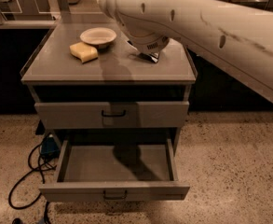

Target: Pick rxbar blueberry from middle drawer and place on counter

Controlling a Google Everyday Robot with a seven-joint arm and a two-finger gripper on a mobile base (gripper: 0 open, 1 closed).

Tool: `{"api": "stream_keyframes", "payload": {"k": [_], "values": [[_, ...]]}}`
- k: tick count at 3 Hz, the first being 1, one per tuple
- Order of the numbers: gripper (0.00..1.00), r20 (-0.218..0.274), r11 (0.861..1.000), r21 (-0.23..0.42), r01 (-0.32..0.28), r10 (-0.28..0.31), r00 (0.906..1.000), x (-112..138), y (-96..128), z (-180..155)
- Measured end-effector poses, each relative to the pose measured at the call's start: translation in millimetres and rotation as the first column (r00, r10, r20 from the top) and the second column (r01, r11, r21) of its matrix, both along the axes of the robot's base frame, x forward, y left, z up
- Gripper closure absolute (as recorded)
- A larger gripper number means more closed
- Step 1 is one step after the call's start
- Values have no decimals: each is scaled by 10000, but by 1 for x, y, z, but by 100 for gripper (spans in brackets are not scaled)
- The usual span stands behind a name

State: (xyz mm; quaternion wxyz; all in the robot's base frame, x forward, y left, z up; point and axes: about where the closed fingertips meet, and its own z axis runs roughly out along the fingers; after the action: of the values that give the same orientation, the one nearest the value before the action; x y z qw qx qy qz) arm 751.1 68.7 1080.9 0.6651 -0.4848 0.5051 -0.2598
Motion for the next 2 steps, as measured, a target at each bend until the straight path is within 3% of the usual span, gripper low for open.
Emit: {"api": "stream_keyframes", "payload": {"k": [1,2], "values": [[100,-957,9971,-663,373,-436,9945,9,-24,-55],[100,-1770,9870,-1360,857,-1093,9781,13,-44,-106]]}}
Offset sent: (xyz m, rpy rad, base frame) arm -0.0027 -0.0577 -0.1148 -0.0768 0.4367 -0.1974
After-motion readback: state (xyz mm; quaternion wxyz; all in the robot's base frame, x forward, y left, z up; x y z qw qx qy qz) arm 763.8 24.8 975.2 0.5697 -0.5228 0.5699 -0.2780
